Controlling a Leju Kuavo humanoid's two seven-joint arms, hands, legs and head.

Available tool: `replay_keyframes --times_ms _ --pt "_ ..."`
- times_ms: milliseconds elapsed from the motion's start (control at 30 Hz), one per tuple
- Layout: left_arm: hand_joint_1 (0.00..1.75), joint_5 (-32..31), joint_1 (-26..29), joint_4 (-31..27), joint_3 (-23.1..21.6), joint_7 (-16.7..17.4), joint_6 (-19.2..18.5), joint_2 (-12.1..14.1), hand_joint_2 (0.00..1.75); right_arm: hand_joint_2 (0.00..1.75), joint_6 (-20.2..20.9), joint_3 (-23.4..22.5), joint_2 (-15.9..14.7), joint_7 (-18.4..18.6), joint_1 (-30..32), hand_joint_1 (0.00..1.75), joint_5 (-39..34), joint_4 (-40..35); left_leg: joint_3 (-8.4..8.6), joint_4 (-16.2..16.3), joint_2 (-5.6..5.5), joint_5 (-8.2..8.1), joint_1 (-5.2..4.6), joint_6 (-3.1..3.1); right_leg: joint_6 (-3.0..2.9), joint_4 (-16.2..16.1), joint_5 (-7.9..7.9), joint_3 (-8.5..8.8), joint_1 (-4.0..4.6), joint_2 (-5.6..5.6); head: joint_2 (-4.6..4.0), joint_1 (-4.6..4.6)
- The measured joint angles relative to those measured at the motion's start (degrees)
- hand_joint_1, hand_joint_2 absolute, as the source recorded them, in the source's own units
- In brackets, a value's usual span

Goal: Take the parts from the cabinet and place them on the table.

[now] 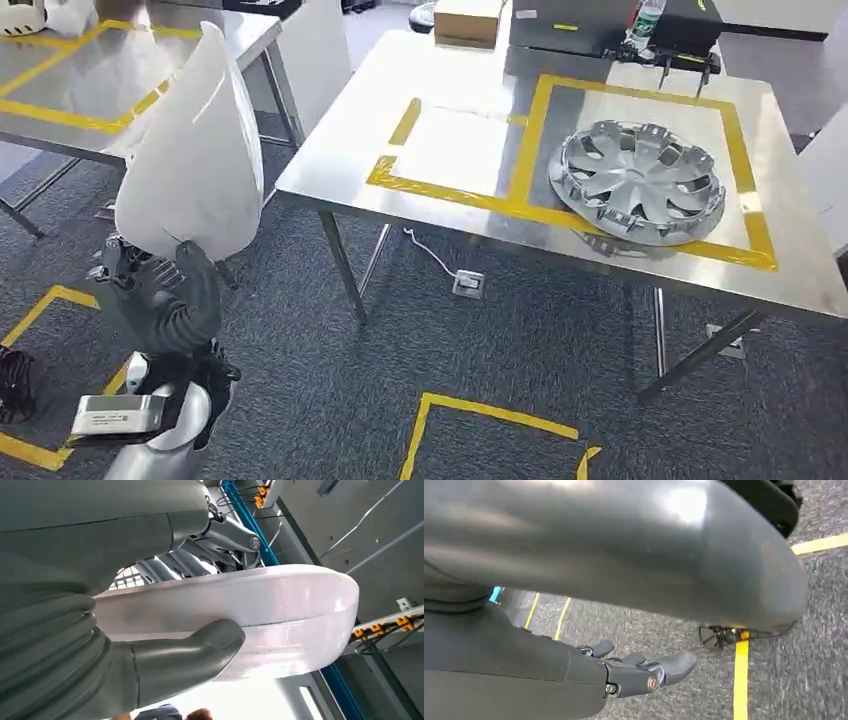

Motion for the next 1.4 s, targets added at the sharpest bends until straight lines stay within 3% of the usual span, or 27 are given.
replay_keyframes --times_ms 33,67,100,200,233,300,367,400,467,567,600,700,767,800,867,900,933,967,1000,1067,1100,1133,1167,1233,1267,1300,1400 --pt "1.75 -0.2 0.1 0.0 0.0 0.0 0.0 0.0 1.75 0.00 -0.1 0.0 0.0 0.0 0.0 0.00 0.0 0.0 0.74 -4.3 0.10 4.39 0.02 0.14 0.28 -0.1 -0.70 0.17 -0.01 -0.02 0.00 -0.02" --pt "1.75 -0.3 0.3 0.1 0.0 0.0 0.0 0.0 1.75 0.00 -0.1 -0.1 0.0 0.0 0.0 0.00 0.0 0.0 0.19 -5.9 0.23 6.31 -0.12 0.46 0.67 0.4 -1.41 1.09 0.13 -0.02 0.00 0.15" --pt "1.75 -0.3 0.4 0.1 0.0 0.1 -0.1 0.0 1.75 0.00 -0.2 -0.2 0.0 -0.1 -0.3 0.00 0.0 0.0 0.45 -6.1 0.20 5.21 -0.33 1.33 1.14 0.0 -1.61 0.63 0.17 0.16 0.00 0.06" --pt "1.75 -0.6 0.4 0.0 0.1 0.2 -0.1 -0.2 1.75 0.00 -0.2 -0.2 0.0 -0.1 -0.3 0.00 0.1 0.0 1.52 -6.5 -0.24 5.28 -0.13 2.53 2.02 -0.2 -1.65 1.60 0.31 0.10 0.00 0.05" --pt "1.75 -0.7 0.5 0.0 0.1 0.2 -0.1 -0.2 1.75 0.00 -0.1 -0.2 -0.1 -0.2 -0.3 0.00 0.1 0.0 2.32 -6.9 -0.17 5.02 0.00 2.83 2.29 1.6 -1.38 0.67 0.16 -0.06 0.00 0.09" --pt "1.75 -0.9 0.4 0.0 0.0 0.2 -0.1 -0.4 1.75 0.00 0.0 -0.2 -0.1 -0.3 -0.5 0.00 0.3 0.0 3.45 -7.3 -0.10 4.24 0.04 3.27 2.81 9.4 -1.56 -4.39 0.04 -0.12 0.00 0.59" --pt "1.75 -1.0 0.6 0.0 0.0 0.2 -0.1 -0.4 1.75 0.00 0.0 -0.2 -0.1 -0.3 -0.4 0.00 0.5 0.0 4.52 -7.4 -0.10 3.12 -0.04 3.43 3.19 16.3 -5.64 -10.19 -0.02 -0.12 0.00 0.59" --pt "1.75 -1.0 0.7 0.0 0.0 0.2 -0.1 -0.4 1.75 0.00 0.0 -0.2 -0.1 -0.2 -0.3 0.00 0.6 0.0 5.25 -7.4 -0.17 2.52 -0.04 3.42 3.28 17.2 -6.67 -11.93 -0.03 -0.12 0.00 0.59" --pt "1.75 -1.2 1.0 0.0 0.0 0.2 -0.1 -0.4 1.75 0.00 0.0 -0.2 -0.1 -0.2 -0.1 0.00 0.6 0.0 7.00 -7.4 -0.35 1.29 -0.05 3.25 2.89 13.6 -4.20 -12.31 0.00 -0.12 0.00 0.61" --pt "1.75 -1.3 1.0 0.0 0.1 0.2 -0.1 -0.5 1.75 0.00 0.1 -0.2 -0.1 -0.2 0.1 0.00 0.7 0.0 9.09 -7.4 -0.30 -0.83 -0.07 2.90 1.77 0.9 8.51 -10.25 0.33 -0.18 0.00 0.72" --pt "1.75 -1.3 1.2 0.0 0.1 0.2 -0.1 -0.5 1.75 0.00 0.2 -0.2 -0.1 -0.2 0.0 0.00 0.7 0.0 9.83 -7.1 -0.62 -1.38 -0.28 2.47 1.65 1.2 6.33 -10.43 0.67 -0.21 0.00 0.77" --pt "1.75 -1.4 1.3 -0.4 0.1 0.2 -0.1 -0.5 1.75 0.00 0.2 -0.2 -0.1 -0.2 0.1 0.00 0.8 0.0 11.19 -6.9 -0.66 -1.36 -0.24 1.13 0.35 0.6 5.90 -8.94 0.68 -0.16 0.00 0.79" --pt "1.75 -1.6 1.3 -0.8 0.2 0.4 0.0 -0.5 1.75 0.00 0.2 -0.2 0.0 -0.2 -0.1 0.00 0.8 0.0 10.90 -4.9 -0.45 -2.12 -0.22 0.69 -0.23 0.1 5.84 -6.77 0.25 -0.08 0.00 0.59" --pt "1.75 -1.8 1.1 -0.9 0.3 0.3 0.0 -0.5 1.75 0.00 0.1 -0.2 0.0 -0.2 -0.2 0.00 0.8 0.0 8.53 -0.9 -0.29 -2.41 -0.17 0.59 -0.50 0.1 5.47 -6.35 0.18 -0.10 0.00 0.11" --pt "1.75 -2.0 1.4 -1.1 0.3 0.5 0.0 -0.6 1.75 0.00 0.0 -0.2 0.0 -0.1 -0.4 0.00 0.9 0.0 2.96 6.7 -0.21 -5.96 -0.01 0.04 -0.58 0.1 4.53 -5.63 0.19 -0.07 0.00 -0.07" --pt "1.75 -2.0 1.5 -1.1 0.3 0.7 0.0 -0.6 1.75 0.00 0.0 -0.2 0.0 0.0 -0.4 0.00 0.9 0.0 0.63 9.1 -0.18 -8.00 0.03 -0.17 -0.55 0.1 3.94 -5.01 0.19 -0.05 0.00 -0.04" --pt "1.75 -2.0 1.6 -1.0 0.4 0.9 0.0 -0.6 1.75 0.00 0.0 -0.2 0.0 0.1 -0.3 0.00 1.0 0.0 -0.55 9.1 -0.12 -8.41 0.04 -0.13 -0.49 0.1 3.32 -4.20 0.19 -0.04 0.00 -0.11" --pt "1.75 -2.0 1.6 -1.0 0.4 0.9 -0.1 -0.7 1.75 0.00 -0.1 -0.2 0.0 0.1 -0.2 0.00 1.0 0.0 -0.72 7.6 -0.08 -7.45 0.03 0.07 -0.41 0.1 2.78 -3.44 0.18 -0.02 0.00 -0.17" --pt "1.75 -2.1 1.6 -1.0 0.4 0.9 -0.2 -0.7 1.75 0.00 -0.1 -0.2 0.0 0.2 -0.2 0.00 1.0 0.0 -0.16 3.7 -0.07 -4.37 0.03 0.18 -0.29 0.1 2.02 -2.35 0.17 0.00 0.00 -0.13" --pt "1.75 -2.1 1.6 -1.0 0.5 1.0 -0.4 -0.7 1.75 0.00 -0.1 -0.2 0.2 0.2 -0.1 0.00 0.8 0.0 1.22 -4.9 0.01 4.46 0.03 0.25 0.06 0.0 0.71 -1.55 0.16 -0.01 0.00 -0.20" --pt "1.75 -2.1 1.6 -0.9 0.6 1.2 -0.5 -0.7 1.75 0.00 -0.2 -0.2 0.2 0.4 -0.3 0.00 0.8 0.1 0.57 -6.1 0.10 4.86 -0.16 0.73 0.39 0.8 0.06 -0.78 0.41 0.18 0.00 -0.15" --pt "1.75 -2.1 1.6 -0.8 0.6 1.7 -1.1 -0.8 1.75 0.00 -0.3 -0.2 0.2 0.4 -0.5 0.00 0.8 0.1 0.74 -5.7 0.23 3.63 -0.32 1.27 0.92 0.5 -0.50 -1.17 0.52 0.32 0.00 -0.16" --pt "1.75 -2.1 1.5 -0.7 0.5 2.2 -1.5 -0.9 1.75 0.00 -0.3 -0.2 0.2 0.5 -0.5 0.00 0.8 0.1 1.14 -5.8 0.23 4.67 -0.26 1.72 1.27 0.2 -0.72 -0.97 0.46 0.26 0.00 -0.13" --pt "1.75 -2.1 0.8 -0.4 0.7 3.1 -2.1 -1.1 1.75 0.00 -0.4 -0.2 0.1 0.5 -0.5 0.00 0.8 0.0 2.22 -6.3 0.15 4.63 0.02 2.61 1.79 0.6 -0.75 0.13 0.59 0.27 0.00 -0.11" --pt "1.75 -2.2 0.6 -0.2 0.7 4.0 -2.6 -1.2 1.75 0.00 -0.4 -0.2 0.1 0.5 -0.5 0.00 0.8 0.0 2.97 -6.5 0.18 4.63 0.10 2.85 2.10 1.7 -1.21 0.01 0.38 0.08 0.00 0.02" --pt "1.75 -2.4 0.1 0.5 0.7 5.0 -3.2 -1.3 1.75 0.00 -0.4 -0.3 0.2 0.4 -0.6 0.00 0.8 0.0 3.24 -6.6 0.16 4.47 0.11 3.12 2.39 4.9 -1.58 -1.77 0.34 -0.01 0.00 0.28" --pt "1.75 -2.9 -1.4 4.5 0.8 7.1 -4.9 -1.6 1.75 0.00 -0.4 -0.3 0.3 0.5 -0.8 0.00 1.1 0.0 3.57 -6.6 0.13 3.62 0.03 3.45 3.05 16.1 -6.11 -9.97 0.14 -0.02 0.00 0.46"
